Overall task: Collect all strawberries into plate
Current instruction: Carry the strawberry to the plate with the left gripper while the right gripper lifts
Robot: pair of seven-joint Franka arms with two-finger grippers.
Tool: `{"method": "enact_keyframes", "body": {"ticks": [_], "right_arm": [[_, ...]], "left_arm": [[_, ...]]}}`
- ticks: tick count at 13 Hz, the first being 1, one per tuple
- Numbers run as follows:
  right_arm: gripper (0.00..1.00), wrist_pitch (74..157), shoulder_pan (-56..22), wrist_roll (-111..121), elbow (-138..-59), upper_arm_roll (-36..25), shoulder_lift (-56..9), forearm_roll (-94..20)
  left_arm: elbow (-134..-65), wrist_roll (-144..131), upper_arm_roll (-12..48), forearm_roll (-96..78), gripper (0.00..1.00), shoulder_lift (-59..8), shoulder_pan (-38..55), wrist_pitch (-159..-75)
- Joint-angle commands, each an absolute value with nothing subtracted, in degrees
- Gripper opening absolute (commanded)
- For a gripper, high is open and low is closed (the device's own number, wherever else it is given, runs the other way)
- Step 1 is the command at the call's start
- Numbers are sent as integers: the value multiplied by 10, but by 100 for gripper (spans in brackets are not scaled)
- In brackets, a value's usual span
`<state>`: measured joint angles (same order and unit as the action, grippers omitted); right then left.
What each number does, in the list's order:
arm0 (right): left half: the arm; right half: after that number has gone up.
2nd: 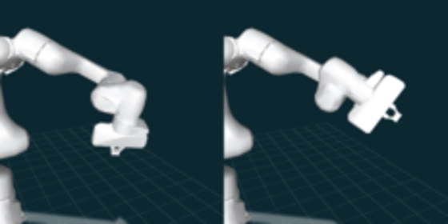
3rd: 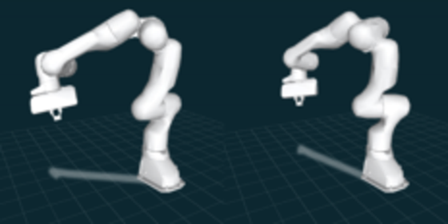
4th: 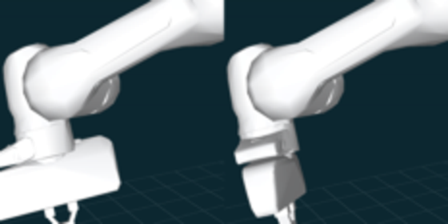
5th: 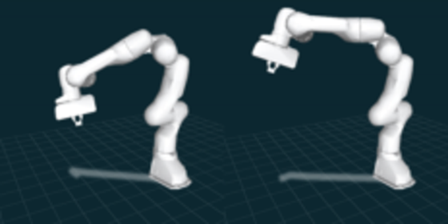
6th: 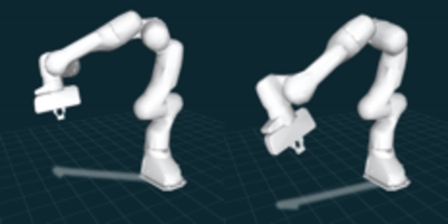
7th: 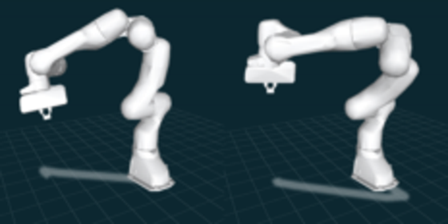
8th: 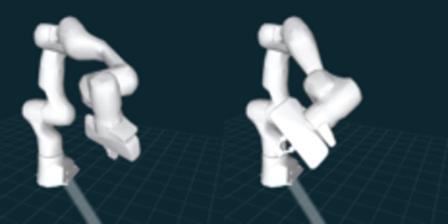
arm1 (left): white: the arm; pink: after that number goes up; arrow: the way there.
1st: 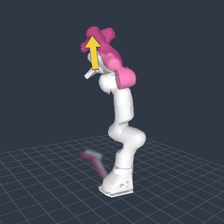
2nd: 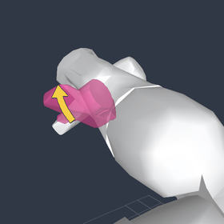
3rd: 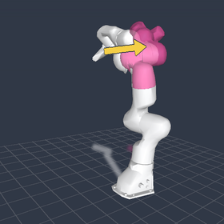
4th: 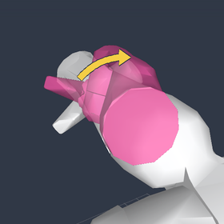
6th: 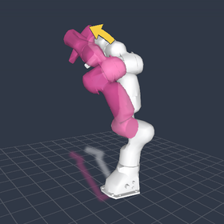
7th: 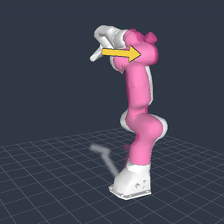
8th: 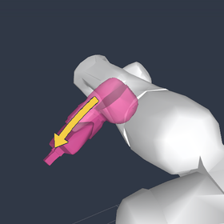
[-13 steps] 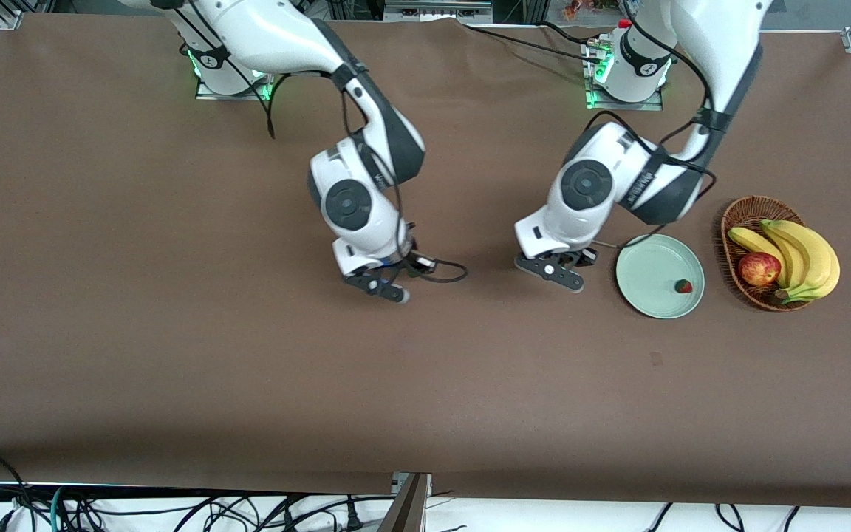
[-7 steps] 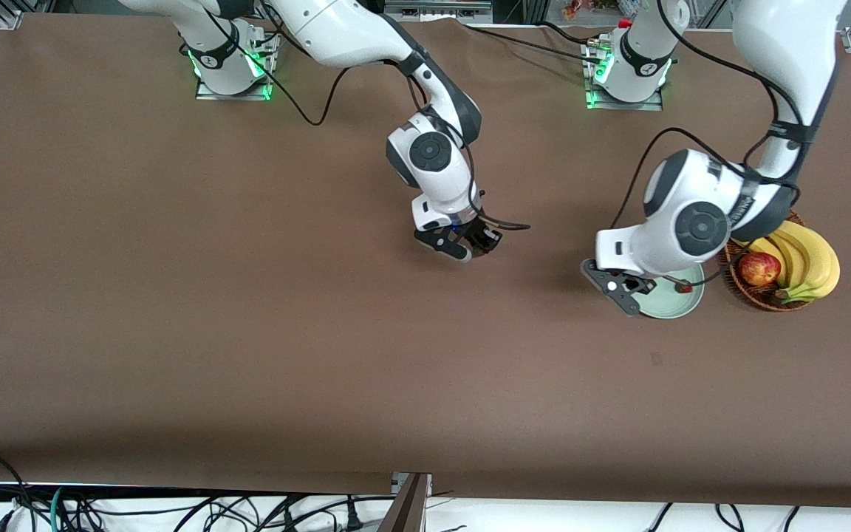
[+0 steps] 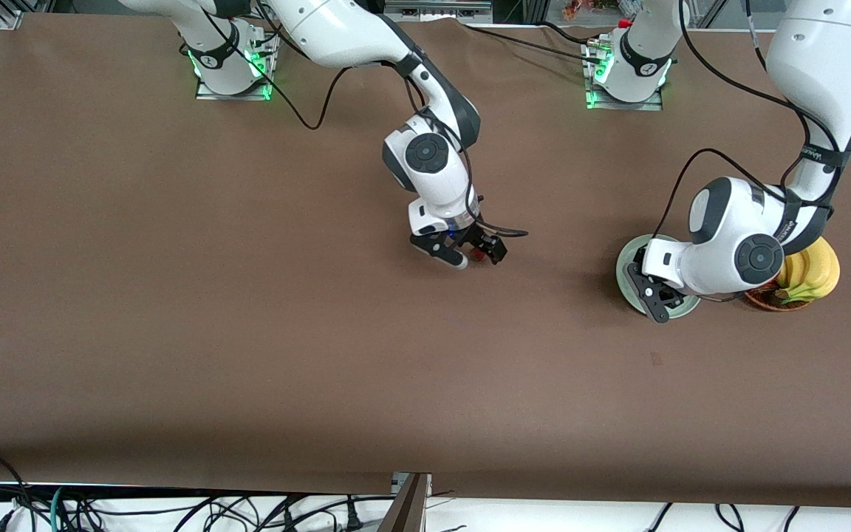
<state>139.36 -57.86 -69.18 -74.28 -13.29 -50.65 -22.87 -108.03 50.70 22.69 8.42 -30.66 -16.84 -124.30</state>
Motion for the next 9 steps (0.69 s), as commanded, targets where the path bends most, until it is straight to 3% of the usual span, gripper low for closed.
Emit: {"method": "enact_keyframes", "body": {"ticks": [1, 4, 9], "right_arm": [[100, 1249, -564, -635, -734, -177, -441, -231], [100, 1134, -562, -542, -740, -240, -368, -229], [100, 934, -564, -368, -744, -361, -278, -228]], "left_arm": [[-1085, 532, 235, 64, 99, -308, -174, -1251], [-1083, 531, 242, 64, 100, -296, -174, -1230], [-1076, 309, 326, 44, 100, -278, -160, -1211]]}}
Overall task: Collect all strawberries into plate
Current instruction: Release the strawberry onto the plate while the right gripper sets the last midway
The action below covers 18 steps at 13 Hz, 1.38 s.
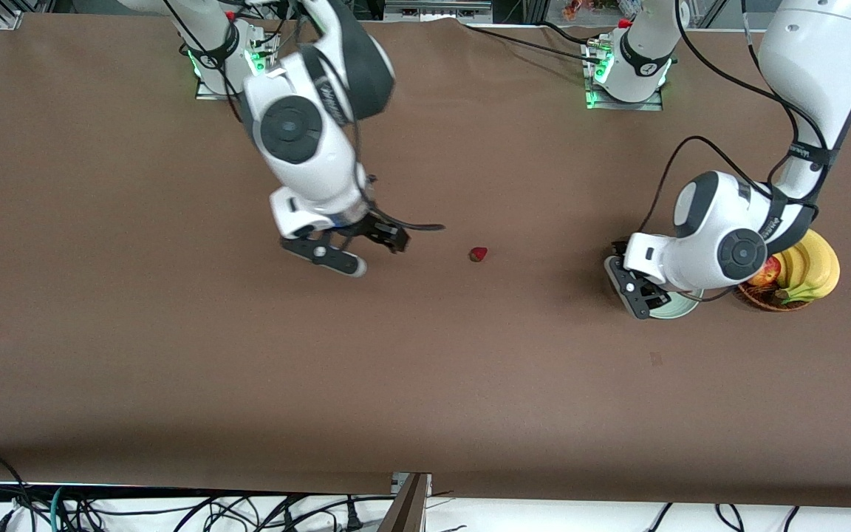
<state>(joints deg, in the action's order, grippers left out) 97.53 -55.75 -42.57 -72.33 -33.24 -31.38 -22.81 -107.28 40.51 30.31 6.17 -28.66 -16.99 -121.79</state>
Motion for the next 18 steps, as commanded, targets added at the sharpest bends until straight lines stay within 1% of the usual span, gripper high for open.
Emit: {"method": "enact_keyframes", "body": {"ticks": [1, 3, 5, 7, 8, 10, 12, 13, 14, 16, 18], "right_arm": [[100, 922, -563, -340, -762, -371, -251, -226], [100, 909, -537, -278, -804, -373, -183, -201], [100, 867, -485, -224, -816, -352, -132, -162], [100, 841, -358, -174, -823, -248, -79, -116], [100, 841, -297, -148, -844, -201, -54, -107], [100, 847, -196, -95, -887, -132, -16, -96], [100, 847, -116, -47, -896, -78, -9, -94], [100, 848, -89, -35, -896, -52, -9, -84], [100, 855, -84, -36, -898, -43, -8, -64], [100, 863, -86, -45, -897, -40, -9, -45], [100, 867, -90, -47, -894, -40, -10, -32]], "left_arm": [[-1074, 245, 330, 44, 100, -283, -139, -1221], [-1073, 147, 330, 43, 100, -298, -100, -1277], [-1077, 72, 328, 47, 100, -322, -63, -1331], [-1079, -27, 324, 53, 100, -341, -23, -1374], [-1081, -64, 323, 55, 100, -350, -10, -1395], [-1081, -118, 322, 81, 100, -367, 4, -1428], [-1081, -178, 322, 106, 100, -377, 21, -1435], [-1081, -222, 321, 124, 100, -381, 35, -1435], [-1081, -274, 318, 151, 100, -384, 46, -1434], [-1081, -345, 315, 200, 100, -388, 60, -1434], [-1081, -383, 315, 210, 100, -392, 73, -1434]]}}
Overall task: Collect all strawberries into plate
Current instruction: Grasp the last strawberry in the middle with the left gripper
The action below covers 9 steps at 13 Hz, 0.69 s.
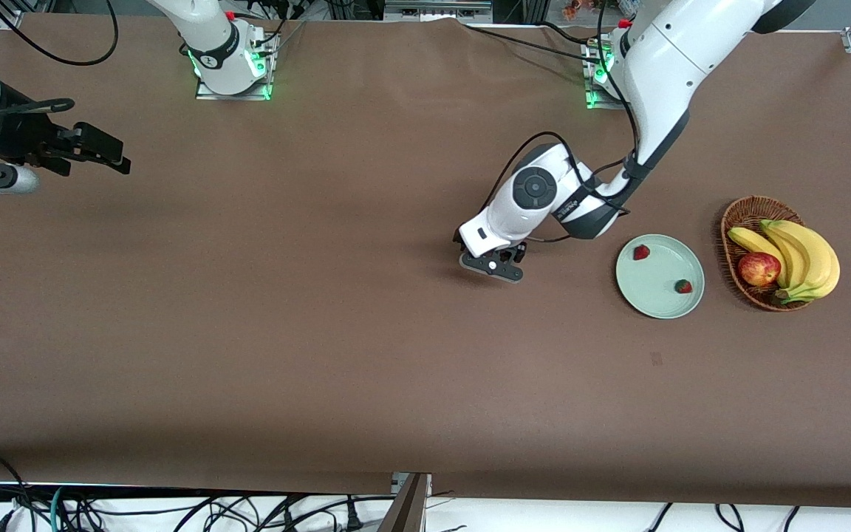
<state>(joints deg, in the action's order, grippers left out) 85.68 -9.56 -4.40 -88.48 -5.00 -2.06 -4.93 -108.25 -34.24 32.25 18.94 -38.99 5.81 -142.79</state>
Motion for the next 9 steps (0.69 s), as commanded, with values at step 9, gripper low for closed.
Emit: {"method": "enact_keyframes", "body": {"ticks": [9], "right_arm": [[100, 865, -105, -39, -860, -36, -26, 4]], "left_arm": [[-1081, -437, 287, 306, 71, -394, 100, -1434]]}}
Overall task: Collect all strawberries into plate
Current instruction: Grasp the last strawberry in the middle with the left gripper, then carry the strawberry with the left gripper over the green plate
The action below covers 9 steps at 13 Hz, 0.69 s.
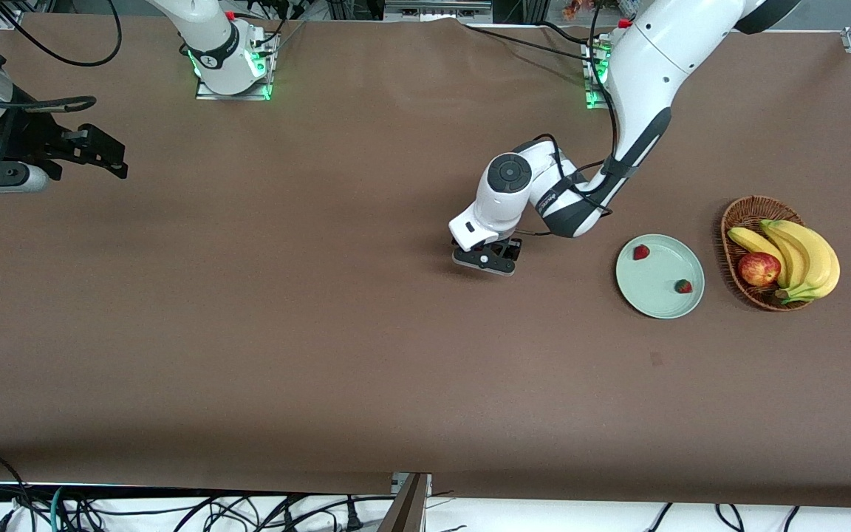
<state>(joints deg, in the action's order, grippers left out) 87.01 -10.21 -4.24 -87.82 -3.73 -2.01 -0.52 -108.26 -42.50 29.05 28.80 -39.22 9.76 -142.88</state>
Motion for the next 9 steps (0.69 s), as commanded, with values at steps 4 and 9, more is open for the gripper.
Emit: {"method": "enact_keyframes", "body": {"ticks": [4, 9], "right_arm": [[100, 864, -106, -40, -860, -37, -27, 4], [100, 863, -105, -43, -860, -37, -33, 6]], "left_arm": [[-1081, -440, 288, 306, 60, -396, 101, -1433], [-1081, -438, 289, 306, 18, -384, 93, -1425]]}}
